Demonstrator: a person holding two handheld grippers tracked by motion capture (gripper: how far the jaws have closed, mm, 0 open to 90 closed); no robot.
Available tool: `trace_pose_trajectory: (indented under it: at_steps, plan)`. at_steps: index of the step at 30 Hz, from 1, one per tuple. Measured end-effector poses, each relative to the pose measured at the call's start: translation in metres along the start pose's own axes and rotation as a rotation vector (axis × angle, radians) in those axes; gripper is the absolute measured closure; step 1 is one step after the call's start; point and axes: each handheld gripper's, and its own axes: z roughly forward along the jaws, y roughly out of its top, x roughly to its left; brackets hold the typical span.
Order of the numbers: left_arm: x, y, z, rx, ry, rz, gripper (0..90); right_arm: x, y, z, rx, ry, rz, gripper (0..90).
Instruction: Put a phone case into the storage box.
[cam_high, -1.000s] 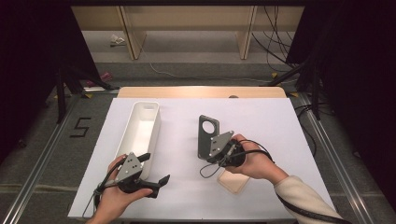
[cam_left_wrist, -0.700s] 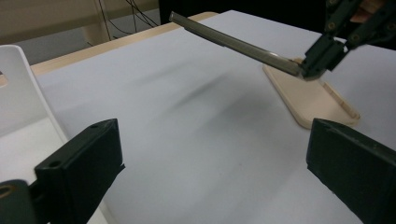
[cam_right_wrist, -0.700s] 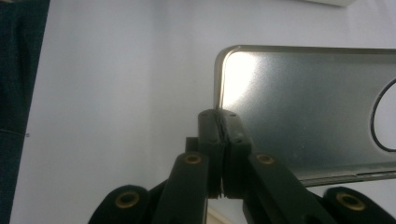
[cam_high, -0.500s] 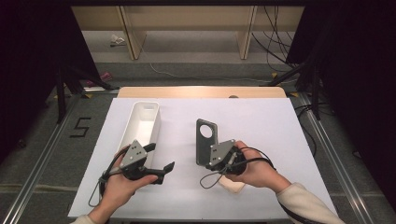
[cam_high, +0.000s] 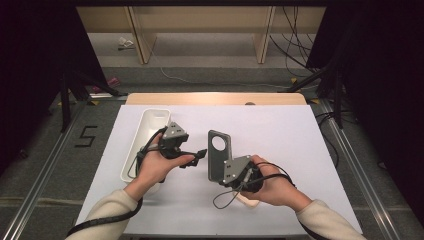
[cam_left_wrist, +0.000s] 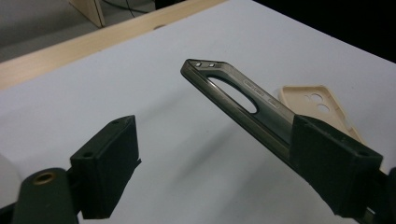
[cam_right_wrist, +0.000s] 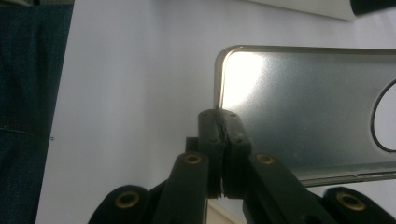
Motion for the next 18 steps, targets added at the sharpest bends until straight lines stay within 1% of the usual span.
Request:
trace_pose_trajectory:
  at_steps: [2, 4, 5, 6, 7, 8, 11, 13, 18]
  plan:
    - [0.001, 0.006, 0.007, 0.022, 0.004, -0.010, 19.1, 0.000, 0.001, 0.000, -0.003, -0.008, -0.009, 89.1]
    - [0.003, 0.012, 0.013, 0.044, 0.019, -0.020, 21.4, 0.001, 0.002, 0.000, -0.002, -0.008, -0.005, 89.1]
    - [0.004, 0.014, 0.016, 0.048, 0.021, -0.023, 22.7, 0.001, 0.002, 0.000, 0.002, 0.000, -0.004, 89.1]
    - [0.004, 0.018, 0.019, 0.051, 0.017, -0.028, 25.3, 0.001, 0.003, 0.001, -0.004, -0.007, -0.017, 89.1]
    - [0.005, 0.019, 0.020, 0.057, 0.019, -0.029, 27.1, 0.002, 0.003, 0.001, -0.001, -0.003, -0.009, 89.1]
    - [0.006, 0.022, 0.023, 0.063, 0.025, -0.041, 27.9, 0.002, 0.003, 0.001, 0.000, 0.002, -0.005, 89.1]
    - [0.006, 0.025, 0.027, 0.077, 0.017, -0.067, 33.0, 0.002, 0.004, 0.001, 0.000, -0.003, -0.015, 89.1]
    - [0.007, 0.027, 0.029, 0.088, 0.012, -0.101, 35.5, 0.003, 0.005, 0.001, 0.000, -0.009, -0.017, 89.1]
    - [0.008, 0.029, 0.034, 0.115, 0.011, -0.148, 44.8, 0.003, 0.005, 0.001, 0.000, -0.011, -0.017, 89.1]
